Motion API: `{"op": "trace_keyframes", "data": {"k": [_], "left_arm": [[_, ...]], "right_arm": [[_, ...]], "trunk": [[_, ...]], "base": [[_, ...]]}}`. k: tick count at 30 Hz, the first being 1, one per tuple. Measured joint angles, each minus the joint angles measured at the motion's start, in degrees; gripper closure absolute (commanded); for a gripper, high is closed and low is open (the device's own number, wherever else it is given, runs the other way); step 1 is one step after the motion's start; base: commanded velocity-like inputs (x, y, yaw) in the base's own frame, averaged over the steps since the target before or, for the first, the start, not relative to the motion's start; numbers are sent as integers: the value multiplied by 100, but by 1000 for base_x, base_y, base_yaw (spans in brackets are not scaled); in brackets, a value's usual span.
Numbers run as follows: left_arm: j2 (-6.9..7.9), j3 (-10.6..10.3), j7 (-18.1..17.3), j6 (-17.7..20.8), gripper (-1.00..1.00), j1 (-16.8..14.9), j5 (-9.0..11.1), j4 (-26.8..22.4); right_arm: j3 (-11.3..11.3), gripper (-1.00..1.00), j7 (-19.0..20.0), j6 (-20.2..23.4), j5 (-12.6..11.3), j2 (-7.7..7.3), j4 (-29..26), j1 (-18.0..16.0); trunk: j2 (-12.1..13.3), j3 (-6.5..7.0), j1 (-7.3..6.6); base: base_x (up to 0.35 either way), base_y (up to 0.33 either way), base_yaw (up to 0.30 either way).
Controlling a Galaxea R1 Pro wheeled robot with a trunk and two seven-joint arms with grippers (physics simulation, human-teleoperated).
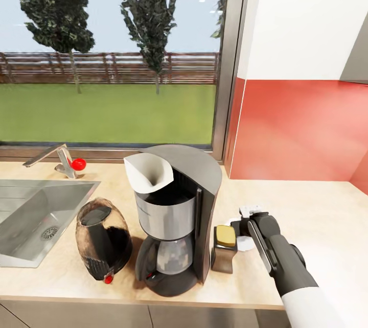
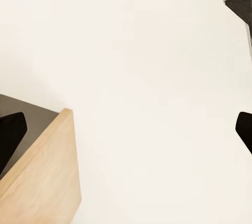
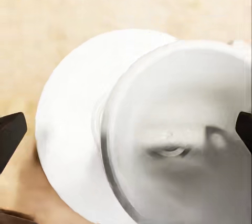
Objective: Set up a coffee station on the kitchen countertop: keep the coffee maker on the countertop, move the bottle of coffee from the kitchen shelf to the counter next to the coffee maker, place a paper coffee filter on top of the coffee maker, put the saucer next to the coffee maker with the coffee cup on the saucer, and place the electric kettle next to the coffee maker.
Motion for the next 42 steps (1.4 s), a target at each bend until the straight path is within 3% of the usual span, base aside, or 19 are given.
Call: {"op": "trace_keyframes", "data": {"k": [5,9,20,42], "left_arm": [[2,-2,-2,-26,-100,0,-4,-2],[32,-11,-8,-35,-100,-4,-3,-19],[47,-7,-10,-36,-100,-17,-1,-35],[48,-8,-12,-61,-100,-23,-1,-43]], "right_arm": [[-4,-100,-45,-1,15,10,-1329,-42],[-11,-100,-54,-1,30,13,-1568,-424],[-13,-100,-55,-1,26,13,-1617,-638],[-66,-100,-51,-1,27,5,-1687,-650]], "trunk": [[-1,0,0],[0,1,0],[0,0,0],[1,0,4]], "base": [[0,0,0],[0,0,0],[-16,0,0],[-331,-27,0]]}}
